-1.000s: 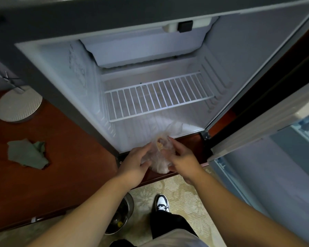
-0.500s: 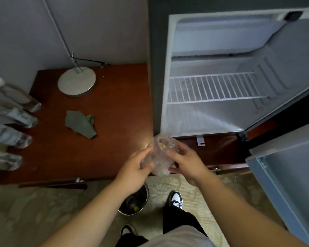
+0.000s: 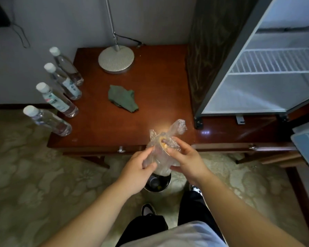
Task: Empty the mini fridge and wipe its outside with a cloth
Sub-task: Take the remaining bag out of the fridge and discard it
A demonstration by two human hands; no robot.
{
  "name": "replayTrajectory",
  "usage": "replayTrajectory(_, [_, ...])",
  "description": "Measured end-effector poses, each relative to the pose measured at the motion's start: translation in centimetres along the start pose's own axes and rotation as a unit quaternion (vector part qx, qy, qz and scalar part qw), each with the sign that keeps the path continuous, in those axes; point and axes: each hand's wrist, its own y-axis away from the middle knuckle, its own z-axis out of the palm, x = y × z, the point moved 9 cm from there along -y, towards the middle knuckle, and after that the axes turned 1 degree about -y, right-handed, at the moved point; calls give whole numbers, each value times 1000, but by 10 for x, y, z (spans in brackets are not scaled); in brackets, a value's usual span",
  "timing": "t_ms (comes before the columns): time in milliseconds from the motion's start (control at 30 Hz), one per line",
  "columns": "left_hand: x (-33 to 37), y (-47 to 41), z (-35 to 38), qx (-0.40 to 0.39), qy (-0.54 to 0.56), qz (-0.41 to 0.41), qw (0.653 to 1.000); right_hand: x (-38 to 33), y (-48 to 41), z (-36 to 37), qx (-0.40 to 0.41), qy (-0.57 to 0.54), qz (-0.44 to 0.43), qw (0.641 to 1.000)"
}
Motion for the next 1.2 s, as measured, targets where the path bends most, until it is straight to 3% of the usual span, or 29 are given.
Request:
replayTrajectory(400, [-99,7,34,-43,37,-68,996,90,-4,6,25,20,94,995])
replayTrajectory(633, [-193,-44,92,-55,42,-128,989,183,-71,-24,29,41,156,986])
replayTrajectory(833, [-261,-93,125,-45,15,-126,991,236,-117,-61,93,101,152,979])
replayTrajectory(1000, [-196,-63,98,-32,-27,-99,994,175,-78,-83,115,182,124,969])
replayTrajectory(1200, [14,-39,61,-81,-82,53,992,3,32,-105,158,237,9,959])
